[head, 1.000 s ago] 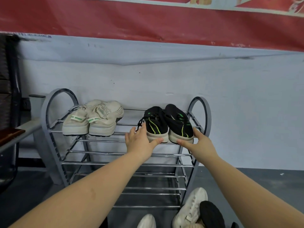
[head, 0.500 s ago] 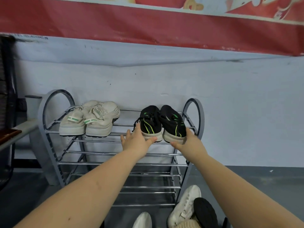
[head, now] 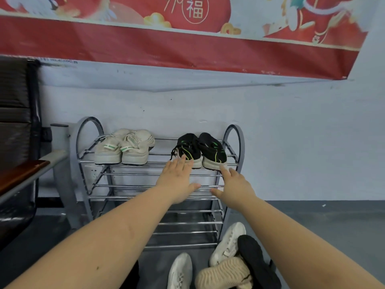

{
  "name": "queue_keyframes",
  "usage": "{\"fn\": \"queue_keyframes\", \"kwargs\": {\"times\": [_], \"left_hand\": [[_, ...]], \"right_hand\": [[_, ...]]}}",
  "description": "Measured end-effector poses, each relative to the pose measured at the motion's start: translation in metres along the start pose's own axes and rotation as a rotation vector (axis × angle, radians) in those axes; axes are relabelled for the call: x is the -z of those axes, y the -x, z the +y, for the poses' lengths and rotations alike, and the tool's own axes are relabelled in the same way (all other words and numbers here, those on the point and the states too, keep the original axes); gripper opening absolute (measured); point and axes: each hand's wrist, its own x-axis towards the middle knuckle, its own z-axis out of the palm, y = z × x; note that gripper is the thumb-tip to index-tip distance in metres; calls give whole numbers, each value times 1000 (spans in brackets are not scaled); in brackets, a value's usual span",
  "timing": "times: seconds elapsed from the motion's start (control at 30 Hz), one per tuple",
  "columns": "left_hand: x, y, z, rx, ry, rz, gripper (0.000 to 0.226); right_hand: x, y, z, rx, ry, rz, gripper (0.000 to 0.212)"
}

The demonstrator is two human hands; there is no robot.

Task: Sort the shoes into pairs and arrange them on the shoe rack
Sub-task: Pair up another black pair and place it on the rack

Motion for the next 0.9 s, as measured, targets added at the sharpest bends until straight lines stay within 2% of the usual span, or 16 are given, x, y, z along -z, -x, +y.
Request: {"fn": "queue_keyframes", "kwargs": {"times": [0.2, 0.57, 0.9], "left_hand": [[-13, 46, 6, -108, -146, -145, 79], [-73, 113, 61, -184, -92, -284, 78], [-96, 117, 93, -268, -86, -333, 76]], "right_hand": [[-21, 56, 5, 66, 106, -59, 80], [-82, 165, 55, -31, 175, -253, 79], [-77, 169, 77, -57, 170, -260, 77]]}}
